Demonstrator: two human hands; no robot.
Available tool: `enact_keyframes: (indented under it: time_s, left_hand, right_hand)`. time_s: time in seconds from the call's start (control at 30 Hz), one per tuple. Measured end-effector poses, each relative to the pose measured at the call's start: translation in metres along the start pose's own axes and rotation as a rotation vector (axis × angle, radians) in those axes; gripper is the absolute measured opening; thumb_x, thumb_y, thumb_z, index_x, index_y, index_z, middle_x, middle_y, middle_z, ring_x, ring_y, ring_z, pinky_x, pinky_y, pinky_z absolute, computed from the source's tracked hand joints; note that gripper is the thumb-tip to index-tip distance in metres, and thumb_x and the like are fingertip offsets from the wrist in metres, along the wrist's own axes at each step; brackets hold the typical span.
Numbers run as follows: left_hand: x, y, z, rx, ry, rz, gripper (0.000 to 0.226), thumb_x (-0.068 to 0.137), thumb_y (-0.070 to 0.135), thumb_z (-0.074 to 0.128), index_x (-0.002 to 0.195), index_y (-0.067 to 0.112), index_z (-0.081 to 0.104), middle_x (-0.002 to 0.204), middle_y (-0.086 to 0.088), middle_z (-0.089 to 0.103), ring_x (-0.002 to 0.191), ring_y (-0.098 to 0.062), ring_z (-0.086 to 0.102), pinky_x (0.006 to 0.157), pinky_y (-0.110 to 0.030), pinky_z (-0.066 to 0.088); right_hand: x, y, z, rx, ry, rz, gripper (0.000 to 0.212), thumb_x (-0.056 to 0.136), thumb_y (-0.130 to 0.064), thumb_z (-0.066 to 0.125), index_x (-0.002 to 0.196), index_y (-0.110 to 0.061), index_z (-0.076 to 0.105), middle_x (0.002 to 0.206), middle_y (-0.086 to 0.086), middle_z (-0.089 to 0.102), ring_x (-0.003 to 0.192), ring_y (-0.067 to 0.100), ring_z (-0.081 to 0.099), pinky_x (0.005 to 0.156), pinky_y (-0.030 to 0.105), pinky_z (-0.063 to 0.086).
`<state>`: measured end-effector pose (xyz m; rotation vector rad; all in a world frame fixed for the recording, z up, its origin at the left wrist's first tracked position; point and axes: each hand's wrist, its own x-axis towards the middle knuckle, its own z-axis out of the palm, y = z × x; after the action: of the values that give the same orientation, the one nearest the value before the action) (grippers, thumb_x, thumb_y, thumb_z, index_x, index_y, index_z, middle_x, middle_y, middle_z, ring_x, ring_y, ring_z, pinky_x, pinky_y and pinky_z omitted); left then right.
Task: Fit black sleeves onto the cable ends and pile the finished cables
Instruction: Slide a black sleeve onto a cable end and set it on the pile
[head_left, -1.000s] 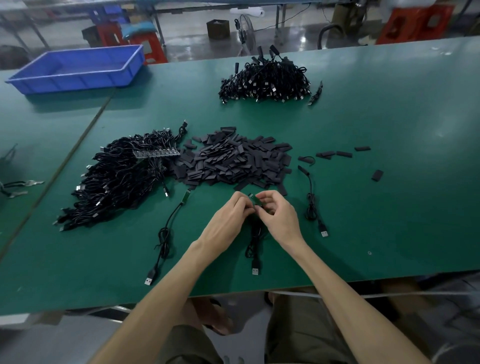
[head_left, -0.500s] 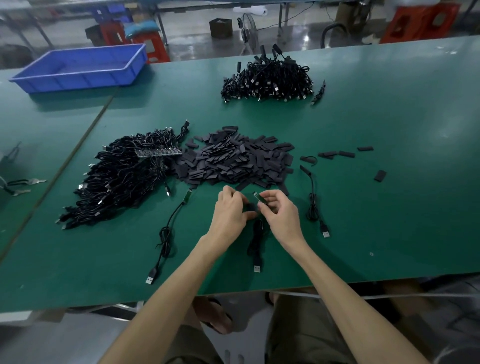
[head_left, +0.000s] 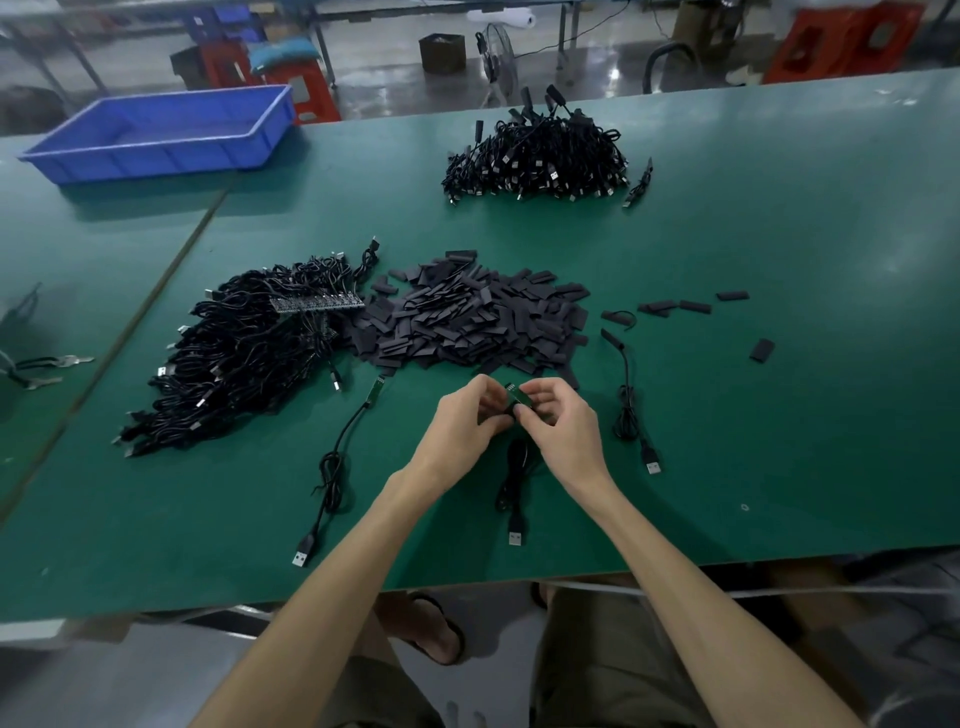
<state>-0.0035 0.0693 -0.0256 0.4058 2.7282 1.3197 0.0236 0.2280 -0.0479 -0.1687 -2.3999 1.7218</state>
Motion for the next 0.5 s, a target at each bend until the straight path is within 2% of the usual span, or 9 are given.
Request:
enact_keyframes:
  time_s: [0.1,0.2,0.37,0.5]
  left_hand:
    - [-0.004,0.004,0.005,0.204,0.037,0.091,0.025,0.094,0.026,0.07,0.116,0.017,0.067,0.106,0.004,0.065,0.099,-0.012,0.06,0.089,-0.029,0.052]
    - [-0.006,0.008,0.008,0.328,0.057,0.122,0.028,0.095,0.034,0.066,0.12,0.021,0.069,0.106,0.003,0.065,0.1,-0.017,0.056,0.084,-0.033,0.049]
    - [-0.005,0.007,0.003,0.245,0.081,0.137,0.015,0.095,0.027,0.067,0.107,0.025,0.076,0.089,0.005,0.073,0.081,-0.016,0.064,0.075,-0.037,0.053]
    - [-0.005,-0.006,-0.001,0.132,0.165,0.103,0.01,0.093,0.021,0.07,0.1,0.018,0.077,0.084,0.003,0.073,0.076,-0.011,0.061,0.075,-0.03,0.049]
  right_hand:
    - [0.0,0.0,0.0,0.033,0.04,0.015,0.02,0.093,-0.014,0.076,0.111,-0.016,0.068,0.102,-0.005,0.072,0.096,0.011,0.069,0.087,0.034,0.06]
    - [-0.002,0.001,-0.001,0.063,0.067,0.015,0.02,0.092,-0.016,0.077,0.111,-0.018,0.068,0.102,-0.008,0.072,0.094,0.006,0.07,0.086,0.031,0.061]
    - [-0.004,0.0,-0.001,0.098,0.042,-0.005,0.019,0.092,-0.017,0.078,0.109,-0.019,0.072,0.101,-0.01,0.074,0.095,0.004,0.07,0.088,0.027,0.059]
    - [-0.006,-0.003,-0.001,0.14,0.022,-0.012,0.017,0.094,-0.016,0.075,0.11,-0.023,0.074,0.09,-0.004,0.076,0.085,0.009,0.075,0.084,0.028,0.06]
